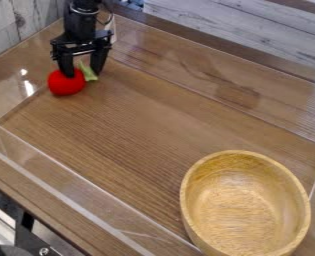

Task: Move the red object to the left side of the table

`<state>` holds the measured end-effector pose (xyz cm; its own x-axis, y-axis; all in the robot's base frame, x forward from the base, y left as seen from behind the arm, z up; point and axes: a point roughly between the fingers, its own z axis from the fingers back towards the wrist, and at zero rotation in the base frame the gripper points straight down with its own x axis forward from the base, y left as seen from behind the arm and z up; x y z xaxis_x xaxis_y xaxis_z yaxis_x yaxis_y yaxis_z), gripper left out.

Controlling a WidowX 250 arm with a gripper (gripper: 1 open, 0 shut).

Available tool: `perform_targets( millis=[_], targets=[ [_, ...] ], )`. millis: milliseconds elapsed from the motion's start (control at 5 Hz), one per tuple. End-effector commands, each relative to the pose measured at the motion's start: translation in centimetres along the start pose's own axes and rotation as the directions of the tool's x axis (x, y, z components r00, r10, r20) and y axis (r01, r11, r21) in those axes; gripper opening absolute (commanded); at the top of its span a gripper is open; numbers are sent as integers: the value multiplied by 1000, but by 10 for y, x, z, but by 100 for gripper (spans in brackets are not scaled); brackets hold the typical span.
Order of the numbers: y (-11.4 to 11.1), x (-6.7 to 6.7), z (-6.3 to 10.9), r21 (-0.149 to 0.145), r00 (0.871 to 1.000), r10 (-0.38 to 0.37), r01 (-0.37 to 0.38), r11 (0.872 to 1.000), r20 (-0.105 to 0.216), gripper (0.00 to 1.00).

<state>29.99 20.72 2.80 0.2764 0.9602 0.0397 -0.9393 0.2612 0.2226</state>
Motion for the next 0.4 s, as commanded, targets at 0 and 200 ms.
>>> perform_targets(
  millis=[0, 200],
  targets=[
    [12, 10, 16, 1, 1000, -11, 11, 1000, -6, 100],
    [13, 11, 24, 9, 998, -50, 50, 999, -24, 100]
  ],
)
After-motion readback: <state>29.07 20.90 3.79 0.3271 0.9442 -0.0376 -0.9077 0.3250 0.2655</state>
